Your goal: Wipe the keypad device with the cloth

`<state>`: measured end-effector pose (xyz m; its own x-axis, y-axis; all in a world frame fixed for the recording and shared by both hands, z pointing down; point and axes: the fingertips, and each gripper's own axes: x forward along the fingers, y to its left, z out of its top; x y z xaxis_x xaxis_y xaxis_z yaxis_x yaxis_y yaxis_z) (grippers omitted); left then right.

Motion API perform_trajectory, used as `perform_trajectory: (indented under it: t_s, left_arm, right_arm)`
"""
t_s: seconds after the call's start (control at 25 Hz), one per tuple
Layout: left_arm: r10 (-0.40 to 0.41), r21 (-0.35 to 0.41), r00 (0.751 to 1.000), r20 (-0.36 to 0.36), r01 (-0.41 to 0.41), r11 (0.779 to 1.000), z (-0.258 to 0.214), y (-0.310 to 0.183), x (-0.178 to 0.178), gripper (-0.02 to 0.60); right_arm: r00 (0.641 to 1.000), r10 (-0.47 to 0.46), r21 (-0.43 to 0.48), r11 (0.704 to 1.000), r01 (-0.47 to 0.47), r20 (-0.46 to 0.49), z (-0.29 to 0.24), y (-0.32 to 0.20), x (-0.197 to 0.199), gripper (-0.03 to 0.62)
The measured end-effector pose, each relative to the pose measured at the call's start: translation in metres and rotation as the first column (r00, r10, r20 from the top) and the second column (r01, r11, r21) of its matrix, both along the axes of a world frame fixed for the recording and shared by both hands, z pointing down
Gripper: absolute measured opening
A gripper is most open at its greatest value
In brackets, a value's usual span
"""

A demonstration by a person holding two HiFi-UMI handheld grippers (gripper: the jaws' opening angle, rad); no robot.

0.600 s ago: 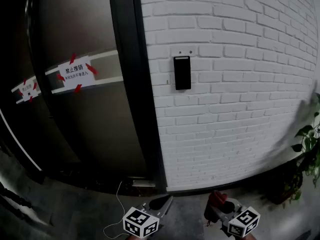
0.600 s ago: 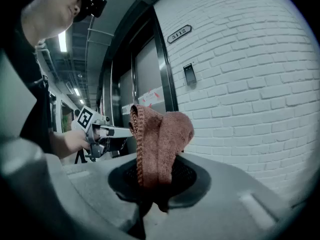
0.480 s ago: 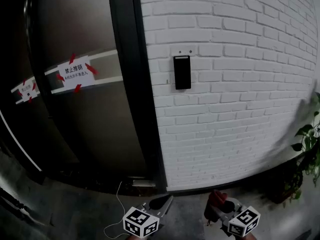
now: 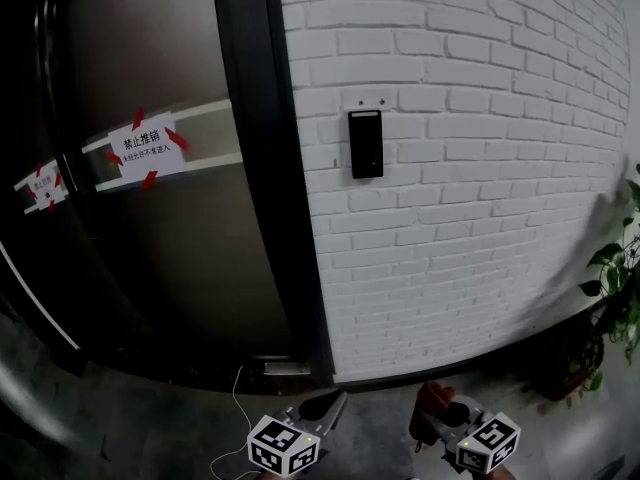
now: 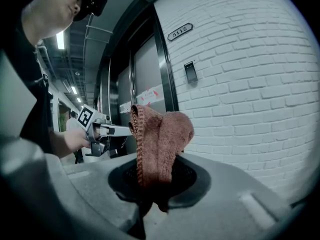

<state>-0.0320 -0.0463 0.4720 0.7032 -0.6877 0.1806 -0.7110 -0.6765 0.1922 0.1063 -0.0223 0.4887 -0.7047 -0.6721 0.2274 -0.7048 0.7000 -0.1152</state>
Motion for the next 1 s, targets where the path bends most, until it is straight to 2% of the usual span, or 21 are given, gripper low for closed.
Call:
perform_trajectory:
  t_s: [0.2,0.52,0.8,1.0]
  left_arm:
    - [0.008,0.016,1.000,0.005,-0.008,1.000,0.005,0.006,-0.022,0.017]
    - [0.076,0.014,0.997,-0.009,-0.075,0.997,0.008,-0.005,-0.042,0.017]
    - [0.050,0.001,0.999,0.003,-0.050,0.999,0.013,-0.040,-0.047,0.017]
    - [0.004,-0.010,1.000,0.019,-0.004,1.000,0.014,-0.075,-0.029,0.017]
  right_arm:
    - [0.998,-0.038,-0.020,0.999,0.038,-0.049,0.005,0.010,-0.032,0.055]
    - [1.000,-0.004,-0.012,1.000,0.004,-0.030,0.005,0.005,-0.071,0.055]
    - [1.000,-0.017,-0.030,0.999,0.016,-0.022,0.011,-0.027,-0.069,0.055]
    - [0.997,-0.073,-0.015,0.997,0.073,0.001,0.009,-0.075,-0.052,0.055]
